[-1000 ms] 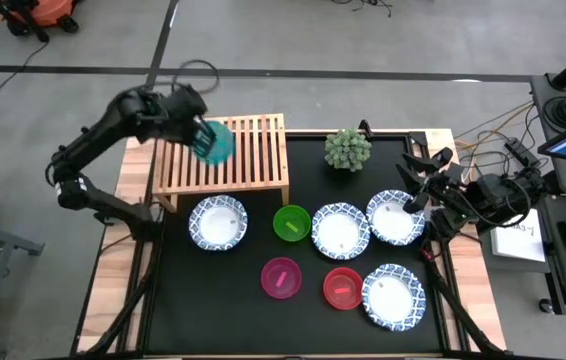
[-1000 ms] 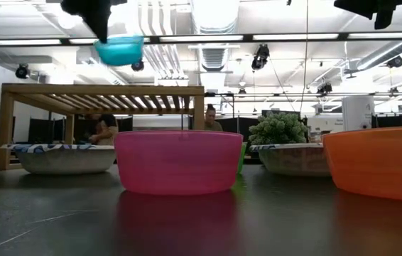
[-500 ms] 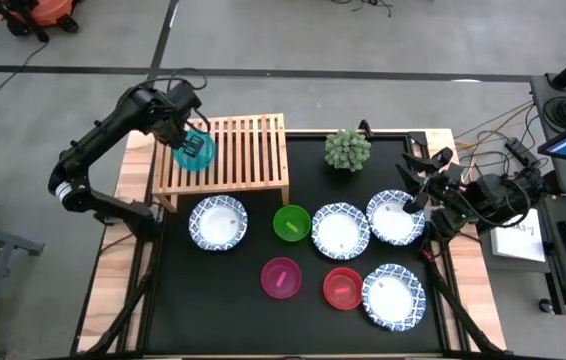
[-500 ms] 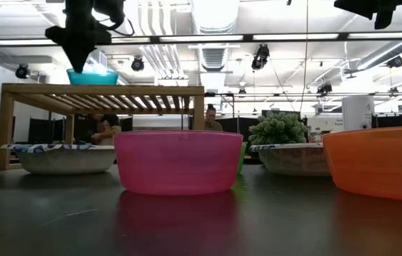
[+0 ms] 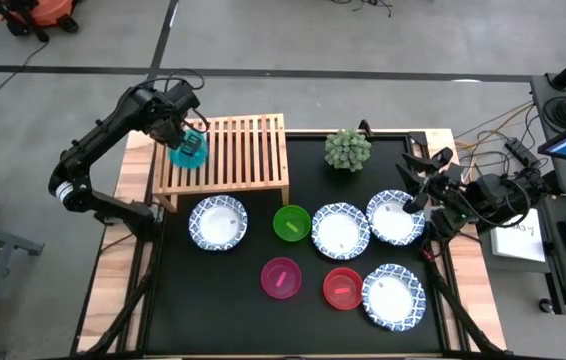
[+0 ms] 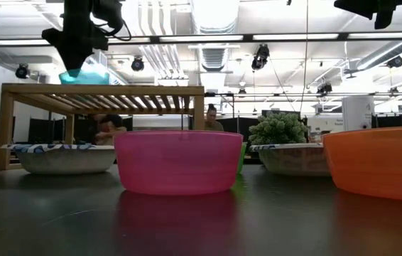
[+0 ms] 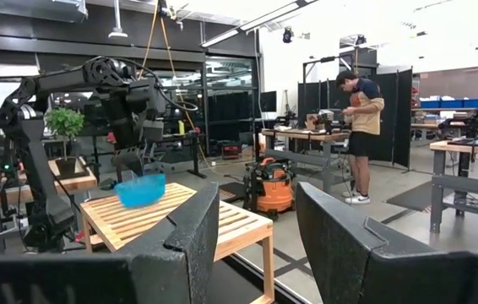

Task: Place and stack bowls onto a shelf
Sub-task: Put the blue bowl on the shelf

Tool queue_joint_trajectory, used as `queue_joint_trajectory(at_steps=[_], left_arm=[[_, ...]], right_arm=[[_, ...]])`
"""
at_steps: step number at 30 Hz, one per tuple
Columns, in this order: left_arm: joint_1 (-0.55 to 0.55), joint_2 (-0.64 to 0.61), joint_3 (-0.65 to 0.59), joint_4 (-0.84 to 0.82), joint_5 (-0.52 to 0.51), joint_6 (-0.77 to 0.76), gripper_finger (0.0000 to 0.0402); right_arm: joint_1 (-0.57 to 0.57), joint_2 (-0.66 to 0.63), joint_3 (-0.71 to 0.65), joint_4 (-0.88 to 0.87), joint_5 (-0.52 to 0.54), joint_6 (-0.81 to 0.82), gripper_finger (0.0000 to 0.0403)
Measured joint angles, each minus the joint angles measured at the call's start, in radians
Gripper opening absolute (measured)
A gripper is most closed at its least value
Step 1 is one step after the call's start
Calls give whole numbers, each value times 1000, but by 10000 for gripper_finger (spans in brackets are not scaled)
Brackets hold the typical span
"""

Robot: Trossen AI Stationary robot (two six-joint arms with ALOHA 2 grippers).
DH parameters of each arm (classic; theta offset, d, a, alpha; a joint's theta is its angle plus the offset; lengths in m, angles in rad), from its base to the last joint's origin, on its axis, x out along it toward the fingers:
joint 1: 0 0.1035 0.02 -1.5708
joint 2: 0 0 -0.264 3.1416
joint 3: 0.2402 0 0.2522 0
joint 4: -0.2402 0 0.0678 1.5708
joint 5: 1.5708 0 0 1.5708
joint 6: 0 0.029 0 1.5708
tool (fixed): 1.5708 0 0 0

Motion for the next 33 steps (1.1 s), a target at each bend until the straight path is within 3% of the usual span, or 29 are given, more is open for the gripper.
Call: queue_joint_trajectory(at_steps=[7,10,14,33], left_arm=[[3,-1,0,0,28,40,87],[-28,-5,0,27,109,39,91],[-70,-4,0,88,96,29,91],[-81,-3,-135,0,56,-28,44]], right_arm=[[0,0,0,0,0,1,148],[0,0,0,0,0,1,148],[0,0,0,-1,0,1,148],[0,0,0,-19,0,1,148]])
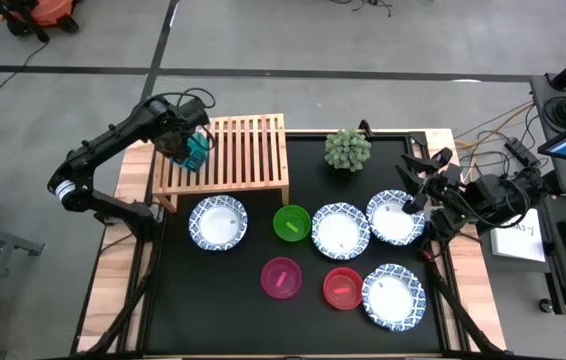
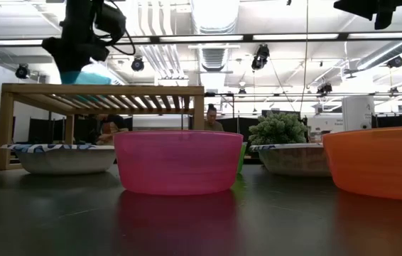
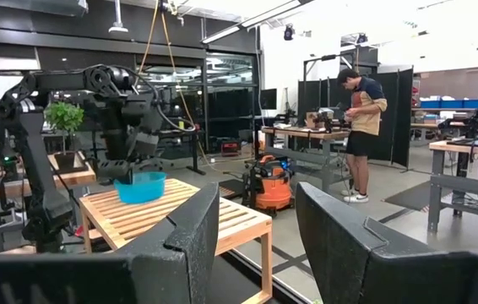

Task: Place and stack bowls onto a shelf
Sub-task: Put the blue bowl on the shelf, then put the white patterned bowl on the shelf

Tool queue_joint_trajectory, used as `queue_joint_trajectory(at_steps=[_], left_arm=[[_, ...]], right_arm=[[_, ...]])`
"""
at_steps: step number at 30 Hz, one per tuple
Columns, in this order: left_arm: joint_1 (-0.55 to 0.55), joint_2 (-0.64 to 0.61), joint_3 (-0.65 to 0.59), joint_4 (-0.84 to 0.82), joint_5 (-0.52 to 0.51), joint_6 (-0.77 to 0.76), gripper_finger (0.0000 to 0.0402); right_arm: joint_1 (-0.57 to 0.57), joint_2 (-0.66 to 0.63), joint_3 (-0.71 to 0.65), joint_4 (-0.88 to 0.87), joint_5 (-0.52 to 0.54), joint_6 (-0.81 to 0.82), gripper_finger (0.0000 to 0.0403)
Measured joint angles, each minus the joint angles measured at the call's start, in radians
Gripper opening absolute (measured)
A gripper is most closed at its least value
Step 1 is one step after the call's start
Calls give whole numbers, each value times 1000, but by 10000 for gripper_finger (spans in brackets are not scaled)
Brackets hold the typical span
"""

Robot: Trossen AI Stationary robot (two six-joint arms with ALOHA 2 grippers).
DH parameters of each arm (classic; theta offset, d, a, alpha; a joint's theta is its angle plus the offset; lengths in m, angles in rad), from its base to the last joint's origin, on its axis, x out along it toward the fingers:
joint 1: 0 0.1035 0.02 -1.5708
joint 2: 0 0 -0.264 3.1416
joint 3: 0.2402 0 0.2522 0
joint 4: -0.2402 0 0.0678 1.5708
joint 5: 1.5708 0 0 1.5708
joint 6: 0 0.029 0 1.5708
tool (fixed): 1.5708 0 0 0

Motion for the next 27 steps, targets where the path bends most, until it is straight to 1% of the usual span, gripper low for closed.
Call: queue_joint_trajectory(at_steps=[6,11,14,16,18,21,25,27], left_arm=[[0,-3,24,0,-48,6,40],[-4,-4,71,0,-52,-4,40],[-29,-16,104,1,-45,-38,40],[-68,-36,120,11,-44,-71,40],[-132,-68,124,35,-40,-109,40],[-270,-116,122,100,-36,-180,40],[-511,-162,121,212,-37,-275,40],[-645,-167,119,275,-69,-323,40]], right_arm=[[0,0,0,0,0,0,148],[0,0,0,0,0,15,148],[0,0,0,-3,0,16,148],[0,0,0,-3,0,17,148],[0,0,0,-3,0,20,148],[0,0,-1,-4,0,28,148],[0,0,-1,-4,0,29,148],[0,0,-1,-4,0,29,148]])
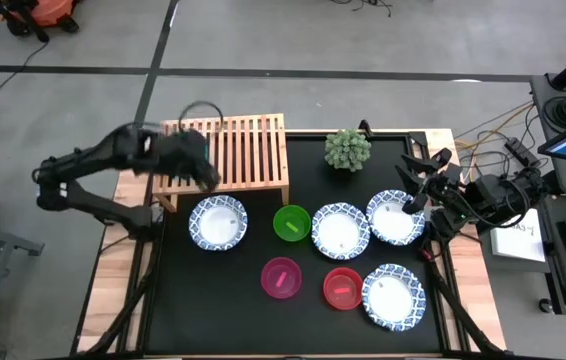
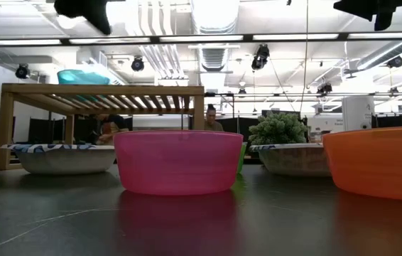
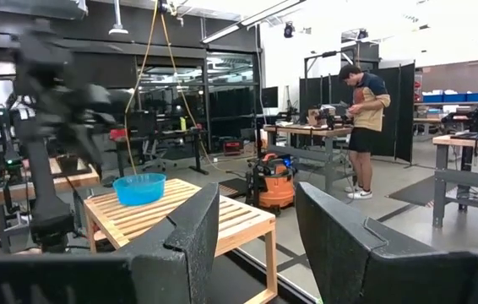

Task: Place and stack bowls onto a shelf
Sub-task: Put the white patterned bowl on the shelf

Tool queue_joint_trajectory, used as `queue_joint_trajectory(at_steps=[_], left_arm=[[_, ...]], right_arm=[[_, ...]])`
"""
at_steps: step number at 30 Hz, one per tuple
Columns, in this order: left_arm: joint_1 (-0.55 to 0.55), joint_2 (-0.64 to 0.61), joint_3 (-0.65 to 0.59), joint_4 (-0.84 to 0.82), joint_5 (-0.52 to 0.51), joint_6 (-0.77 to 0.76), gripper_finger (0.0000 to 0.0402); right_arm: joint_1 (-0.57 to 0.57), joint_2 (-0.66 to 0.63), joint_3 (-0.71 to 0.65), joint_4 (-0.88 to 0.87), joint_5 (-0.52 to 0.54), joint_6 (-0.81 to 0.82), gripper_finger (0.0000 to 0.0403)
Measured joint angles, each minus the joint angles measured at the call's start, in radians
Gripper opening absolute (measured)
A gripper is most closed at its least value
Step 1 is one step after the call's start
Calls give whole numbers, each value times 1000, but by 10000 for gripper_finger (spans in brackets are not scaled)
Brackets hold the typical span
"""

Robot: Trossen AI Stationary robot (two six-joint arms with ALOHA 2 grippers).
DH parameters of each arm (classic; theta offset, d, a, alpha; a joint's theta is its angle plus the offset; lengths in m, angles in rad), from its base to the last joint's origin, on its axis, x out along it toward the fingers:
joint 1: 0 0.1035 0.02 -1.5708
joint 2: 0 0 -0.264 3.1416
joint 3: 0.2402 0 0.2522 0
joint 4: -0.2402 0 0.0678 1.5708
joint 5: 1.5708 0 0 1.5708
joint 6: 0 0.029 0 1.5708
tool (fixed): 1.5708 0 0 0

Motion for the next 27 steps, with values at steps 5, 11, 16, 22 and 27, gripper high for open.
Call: queue_joint_trajectory(at_steps=[5,11,16,22,27], left_arm=[[-327,26,-47,133,-191,-38,40],[-557,138,-124,200,-340,-95,40],[-632,270,-158,240,-318,5,40],[-655,381,-208,449,-314,272,40],[-645,402,-261,651,-315,445,40]], right_arm=[[0,0,0,0,0,0,148],[0,1,-3,-2,0,-1,148],[0,1,-3,0,0,-2,148],[0,1,-3,0,0,-3,148],[0,6,-3,2,0,77,148]])
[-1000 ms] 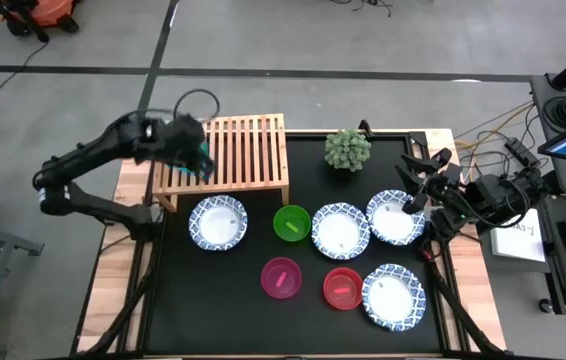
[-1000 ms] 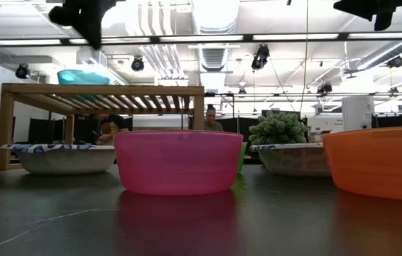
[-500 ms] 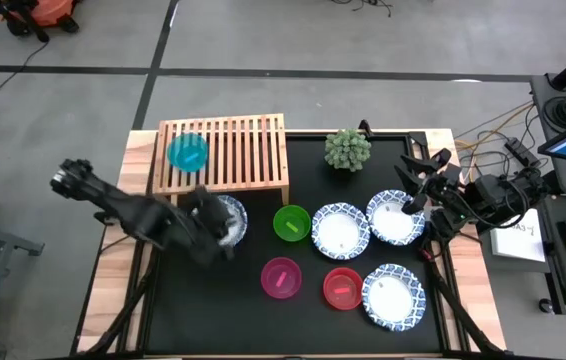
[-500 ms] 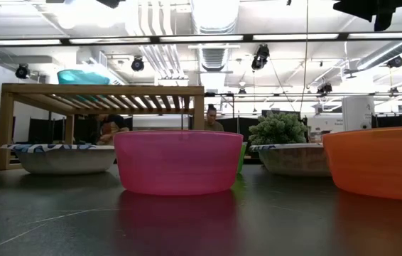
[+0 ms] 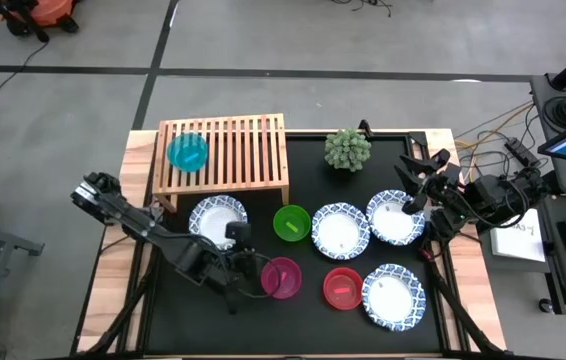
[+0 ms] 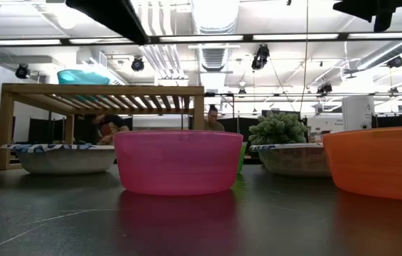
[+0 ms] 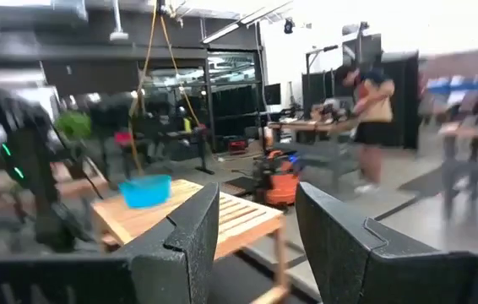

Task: Place and stack bowls onto a shelf
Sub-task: Put the white patterned bowl on the shelf

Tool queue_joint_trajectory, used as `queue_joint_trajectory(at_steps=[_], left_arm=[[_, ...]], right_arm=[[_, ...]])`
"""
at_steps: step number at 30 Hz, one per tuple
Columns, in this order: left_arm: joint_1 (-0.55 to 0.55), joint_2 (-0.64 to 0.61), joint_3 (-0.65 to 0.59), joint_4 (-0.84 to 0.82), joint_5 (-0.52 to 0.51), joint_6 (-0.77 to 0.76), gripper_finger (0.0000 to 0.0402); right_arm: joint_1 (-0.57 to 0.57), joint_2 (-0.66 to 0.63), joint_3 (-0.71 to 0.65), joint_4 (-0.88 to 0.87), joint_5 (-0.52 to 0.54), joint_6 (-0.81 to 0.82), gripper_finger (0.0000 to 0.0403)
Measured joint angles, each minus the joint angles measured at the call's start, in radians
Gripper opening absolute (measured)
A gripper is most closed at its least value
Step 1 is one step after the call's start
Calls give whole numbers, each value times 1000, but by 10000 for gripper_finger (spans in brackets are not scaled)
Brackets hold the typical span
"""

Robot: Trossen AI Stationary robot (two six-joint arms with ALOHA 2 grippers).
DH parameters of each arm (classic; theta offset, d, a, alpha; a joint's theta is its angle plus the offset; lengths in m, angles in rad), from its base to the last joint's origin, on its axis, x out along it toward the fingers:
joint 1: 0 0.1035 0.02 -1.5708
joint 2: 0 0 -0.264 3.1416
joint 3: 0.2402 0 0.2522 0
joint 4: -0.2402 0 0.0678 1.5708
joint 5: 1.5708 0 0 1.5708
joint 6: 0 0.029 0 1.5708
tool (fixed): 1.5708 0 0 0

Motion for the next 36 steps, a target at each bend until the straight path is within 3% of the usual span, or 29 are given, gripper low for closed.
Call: queue_joint_trajectory(at_steps=[3,8,13,17,23,29,36], left_arm=[[0,-19,-48,93,29,60,39],[-1,-96,-119,233,33,125,38],[-2,-203,-198,341,20,168,38],[-2,-289,-276,361,-18,104,38],[-2,-391,-383,314,-60,-47,38],[-6,-484,-391,154,-63,-200,38],[-22,-537,-401,139,-69,-264,38]], right_arm=[[0,19,3,1,-37,140,148],[0,117,10,60,-236,171,148],[0,265,64,127,-236,209,148],[0,375,146,106,-211,222,148],[0,501,309,-175,-178,379,148],[-1,627,505,-503,-174,619,148],[0,811,711,-773,-290,775,148]])
